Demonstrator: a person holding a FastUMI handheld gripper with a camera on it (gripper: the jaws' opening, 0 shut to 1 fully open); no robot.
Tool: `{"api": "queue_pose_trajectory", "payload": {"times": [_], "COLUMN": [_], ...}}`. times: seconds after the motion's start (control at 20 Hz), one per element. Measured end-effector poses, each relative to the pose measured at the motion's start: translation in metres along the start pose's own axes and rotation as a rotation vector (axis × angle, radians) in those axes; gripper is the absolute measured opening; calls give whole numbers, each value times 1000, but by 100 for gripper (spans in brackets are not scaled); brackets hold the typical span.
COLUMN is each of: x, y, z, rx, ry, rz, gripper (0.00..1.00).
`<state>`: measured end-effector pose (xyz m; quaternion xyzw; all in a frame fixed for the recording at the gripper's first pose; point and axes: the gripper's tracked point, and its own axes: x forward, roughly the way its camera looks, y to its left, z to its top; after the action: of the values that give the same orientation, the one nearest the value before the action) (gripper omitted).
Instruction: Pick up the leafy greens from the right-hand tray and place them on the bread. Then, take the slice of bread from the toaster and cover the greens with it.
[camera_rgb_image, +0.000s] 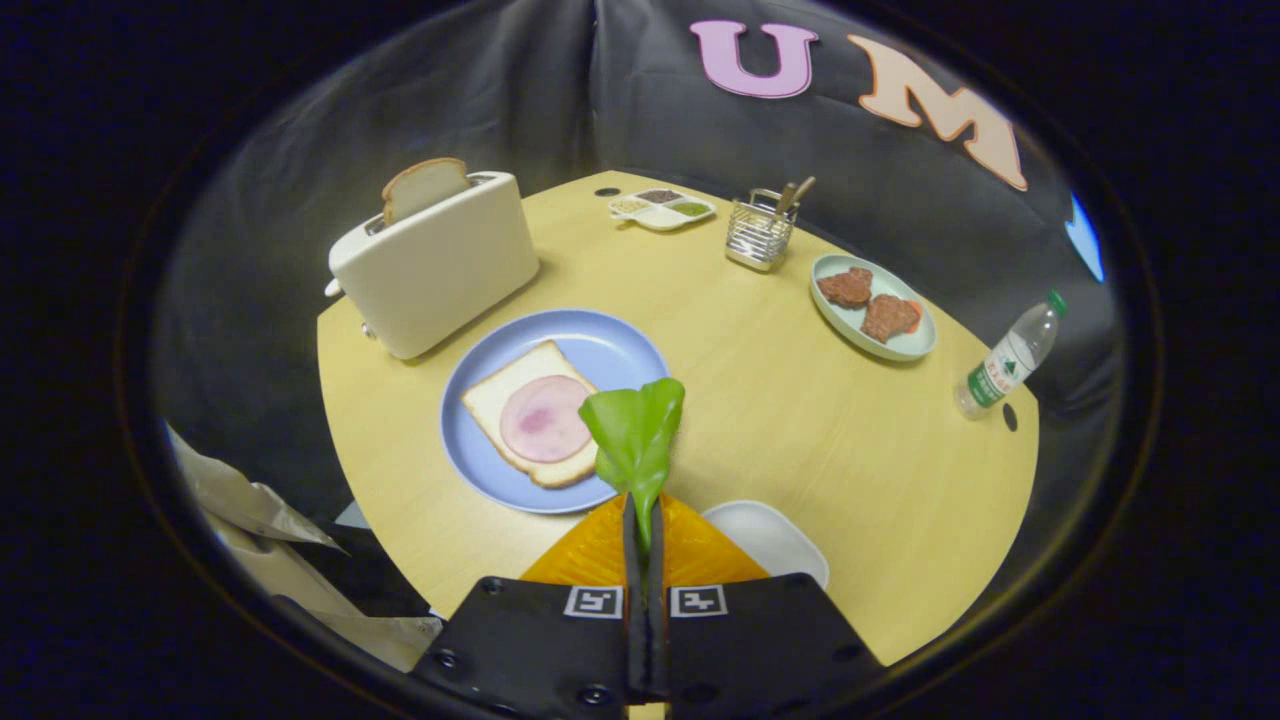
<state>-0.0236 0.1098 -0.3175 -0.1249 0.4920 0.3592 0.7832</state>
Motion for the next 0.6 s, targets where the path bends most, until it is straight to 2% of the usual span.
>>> {"api": "queue_pose_trajectory", "payload": {"times": [0.6], "x": [26], "y": [66], "z": [42], "rx": [-67], "ry": [-19], "rz": [89], "gripper": [4]}}
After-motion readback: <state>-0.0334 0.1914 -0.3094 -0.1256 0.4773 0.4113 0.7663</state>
